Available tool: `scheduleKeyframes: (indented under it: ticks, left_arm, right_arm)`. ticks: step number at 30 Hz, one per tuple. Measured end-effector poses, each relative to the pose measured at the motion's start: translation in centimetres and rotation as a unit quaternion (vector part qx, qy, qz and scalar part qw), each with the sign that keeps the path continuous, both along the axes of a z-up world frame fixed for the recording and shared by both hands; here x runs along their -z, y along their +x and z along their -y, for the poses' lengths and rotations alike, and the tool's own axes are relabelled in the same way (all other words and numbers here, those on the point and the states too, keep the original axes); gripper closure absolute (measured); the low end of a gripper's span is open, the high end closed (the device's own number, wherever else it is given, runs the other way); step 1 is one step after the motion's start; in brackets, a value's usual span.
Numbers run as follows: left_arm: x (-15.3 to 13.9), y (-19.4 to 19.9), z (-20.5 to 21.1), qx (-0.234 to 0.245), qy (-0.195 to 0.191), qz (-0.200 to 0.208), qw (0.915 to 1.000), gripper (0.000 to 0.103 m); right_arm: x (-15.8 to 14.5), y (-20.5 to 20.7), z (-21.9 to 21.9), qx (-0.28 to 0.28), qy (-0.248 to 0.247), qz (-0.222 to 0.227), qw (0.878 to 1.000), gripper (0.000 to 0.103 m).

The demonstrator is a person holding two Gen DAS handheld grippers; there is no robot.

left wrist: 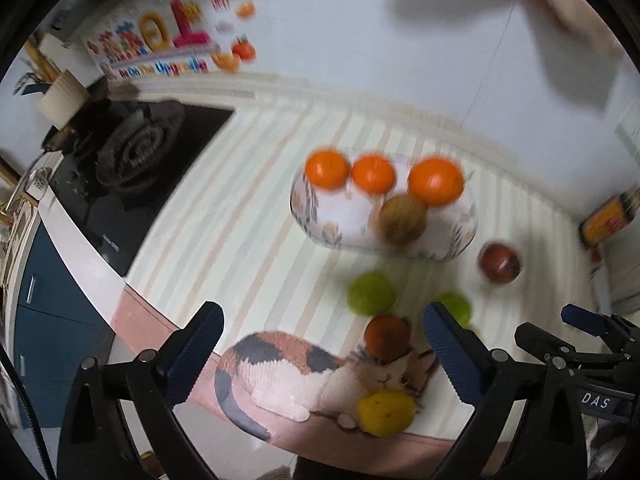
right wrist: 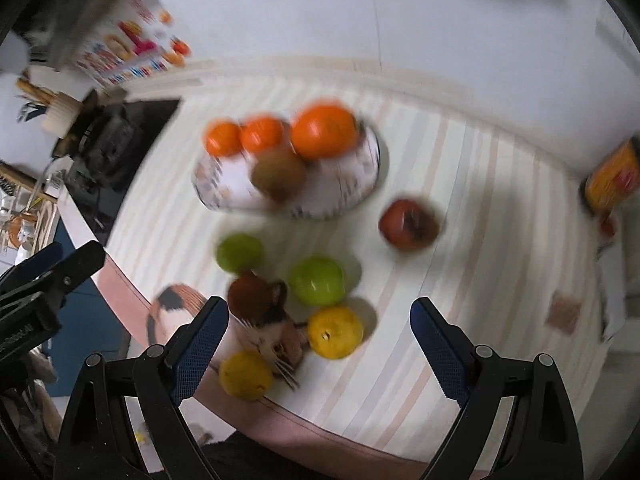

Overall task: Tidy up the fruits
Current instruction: 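Move both tools back over the remaining fruit, then grasp a brown round fruit with the left tool while the right tool grasps a lemon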

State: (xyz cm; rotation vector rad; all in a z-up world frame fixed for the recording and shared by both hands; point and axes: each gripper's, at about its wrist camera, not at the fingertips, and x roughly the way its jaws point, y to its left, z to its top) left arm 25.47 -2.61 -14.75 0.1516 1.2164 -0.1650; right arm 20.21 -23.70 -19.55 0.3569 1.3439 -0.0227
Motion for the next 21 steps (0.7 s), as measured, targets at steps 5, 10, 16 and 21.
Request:
scheduleKeyframes:
  ticks: [5, 10, 16, 21]
  left_arm:
    - [6.3, 0.7, 1.6, 0.023, 0.007, -0.078, 0.9967, 0.001]
    - [10.7, 1.2, 4.0, 0.054, -0.011, -0.145, 0.9879, 0.001]
    - [15.2, 1.8, 6.0, 0.075, -0.007, -0.196, 0.9776, 0.03]
    - [15.1, 1.9, 6.7, 0.08, -0.03, -0.196, 0.9769, 0.052]
  right_arm:
    - [6.4, -0.2, 0.1, 0.006, 0.024, -0.055, 0.998, 0.026]
    - [9.3, -0.3, -0.4, 0.0, 0.033, -0.075, 0.997, 0.027]
    - [11.1, -0.3, -1.0, -0.01, 0.032, -0.091, 0.995, 0.031]
    - [12.1, -0.1, -1.8, -0.02, 0.039, -0.087, 0.995, 0.042]
